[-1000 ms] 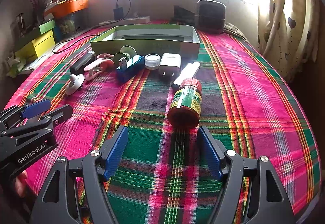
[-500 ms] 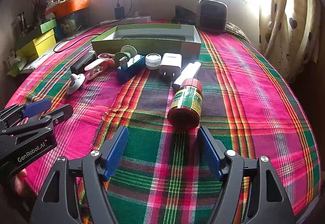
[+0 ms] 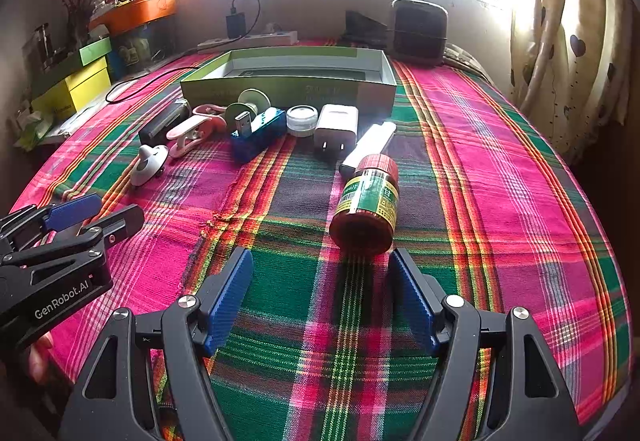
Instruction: Organize rigid objects
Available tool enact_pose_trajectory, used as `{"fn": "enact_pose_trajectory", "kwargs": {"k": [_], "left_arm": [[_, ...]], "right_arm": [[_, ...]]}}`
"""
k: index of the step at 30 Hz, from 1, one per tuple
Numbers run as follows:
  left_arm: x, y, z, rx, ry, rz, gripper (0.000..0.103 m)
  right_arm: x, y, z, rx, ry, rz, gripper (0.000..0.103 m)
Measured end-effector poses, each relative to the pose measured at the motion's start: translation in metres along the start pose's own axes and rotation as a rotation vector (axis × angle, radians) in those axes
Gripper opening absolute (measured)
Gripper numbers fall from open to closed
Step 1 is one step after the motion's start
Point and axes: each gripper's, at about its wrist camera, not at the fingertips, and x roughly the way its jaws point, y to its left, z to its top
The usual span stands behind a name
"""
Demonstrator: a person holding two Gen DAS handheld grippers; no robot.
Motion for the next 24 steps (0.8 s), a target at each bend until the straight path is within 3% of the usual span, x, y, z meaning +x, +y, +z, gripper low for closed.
{"fn": "enact_pose_trajectory", "kwargs": {"k": [13,24], "left_arm": [[0.005,0.01,0.004,-0.014,0.024,-0.079,0.055],[0.022,0.014,0.028,-0.033,0.068,-0.141,0.055]], "right_arm": [[0.0,-0.012,0.002,-0.004,0.011,0.039,0.071],[0.016,-0.032,0.021,0.028,0.068,-0.004,0.071]]}}
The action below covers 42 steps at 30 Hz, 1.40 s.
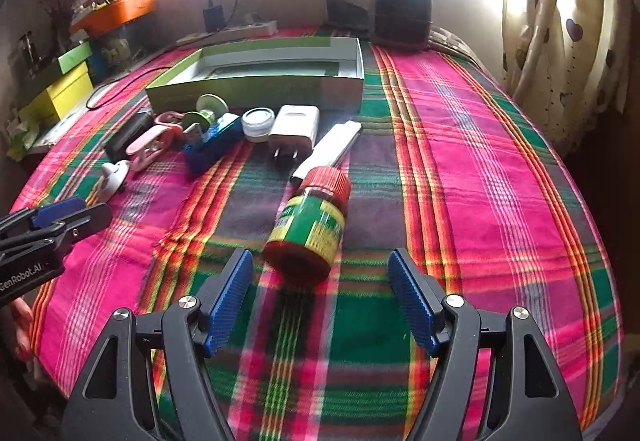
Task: Organize rigid objects
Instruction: 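Grasp the white panda-face toy with the left tool while the right tool grasps the red-capped jar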
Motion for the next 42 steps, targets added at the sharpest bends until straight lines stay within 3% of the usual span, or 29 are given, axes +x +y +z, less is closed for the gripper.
{"fn": "enact_pose_trajectory", "kwargs": {"k": [21,26,30,32,42], "left_arm": [[0.019,0.012,0.029,-0.038,0.026,-0.027,0.054],[0.019,0.009,0.028,-0.013,0.026,0.003,0.049],[0.019,0.008,0.027,-0.014,0.026,0.003,0.049],[0.019,0.008,0.027,-0.011,0.026,0.004,0.049],[0.015,0.008,0.029,-0.012,0.022,-0.003,0.048]], "right_arm": [[0.021,-0.011,0.025,0.011,0.025,0.014,0.07],[0.019,-0.014,0.024,0.021,0.017,-0.01,0.05],[0.017,-0.017,0.024,0.031,0.016,0.0,0.045],[0.016,-0.018,0.024,0.034,0.013,-0.001,0.033],[0.013,-0.016,0.025,0.023,0.008,0.012,0.033]]}}
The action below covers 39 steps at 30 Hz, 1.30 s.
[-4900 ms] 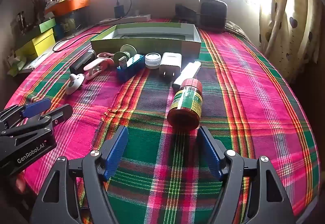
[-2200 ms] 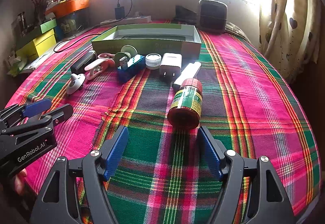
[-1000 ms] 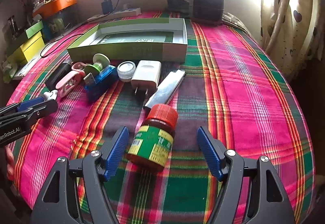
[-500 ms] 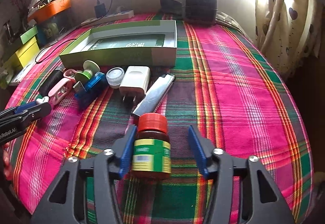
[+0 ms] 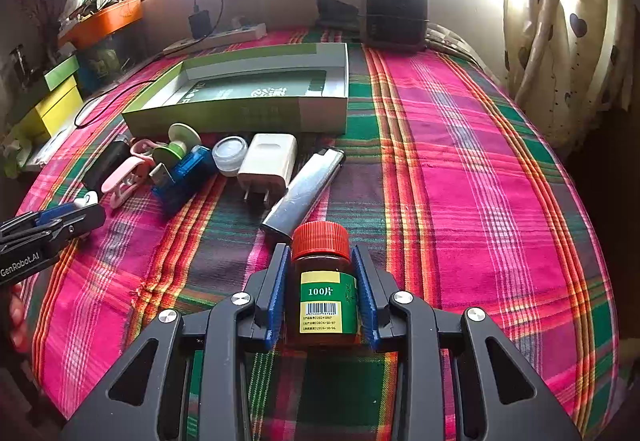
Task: Organize rigid objects
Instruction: 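Grasp the white panda-face toy with the left tool while the right tool grasps the red-capped jar, then carry the panda toy with the left tool while the right tool carries the jar into the tray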
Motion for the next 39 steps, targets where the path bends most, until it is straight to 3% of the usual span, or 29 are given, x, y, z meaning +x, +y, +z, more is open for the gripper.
{"fn": "enact_pose_trajectory", "kwargs": {"k": [8,13,21,39], "left_arm": [[-0.016,0.0,0.013,0.007,-0.037,-0.006,0.048],[-0.018,0.001,0.029,0.018,-0.044,-0.056,0.048],[-0.013,-0.003,0.059,0.044,-0.071,-0.068,0.048],[0.045,0.0,0.127,0.049,-0.043,-0.061,0.048]], "right_arm": [[-0.009,0.0,0.01,-0.012,-0.027,0.001,0.033],[-0.016,0.001,0.026,-0.031,-0.059,0.015,0.033],[-0.011,-0.001,0.055,-0.045,-0.077,0.056,0.033],[0.046,0.004,0.122,-0.082,-0.026,0.138,0.033]]}}
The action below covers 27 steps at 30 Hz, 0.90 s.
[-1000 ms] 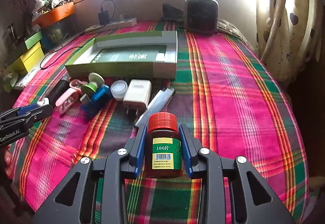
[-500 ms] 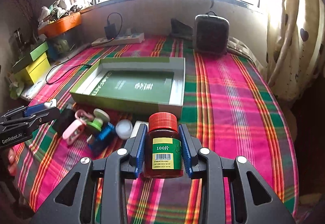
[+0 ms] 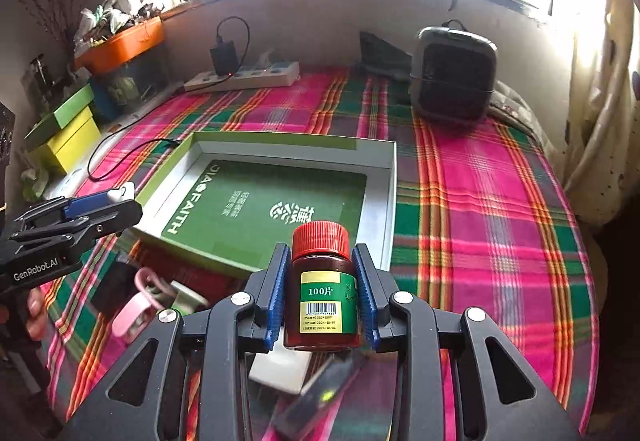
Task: Organize rigid objects
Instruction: 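Carry the panda toy with the left tool while the right tool carries the jar into the tray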
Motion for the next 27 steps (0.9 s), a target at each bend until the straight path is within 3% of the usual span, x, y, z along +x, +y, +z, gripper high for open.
{"fn": "enact_pose_trajectory", "kwargs": {"k": [14,27], "left_arm": [[0.041,-0.002,0.004,0.014,0.081,0.006,0.048],[0.048,-0.004,0.003,0.024,0.094,0.01,0.049]], "right_arm": [[0.048,0.0,0.016,-0.028,0.071,0.035,0.033],[0.062,-0.001,0.013,-0.027,0.094,0.039,0.033]]}}
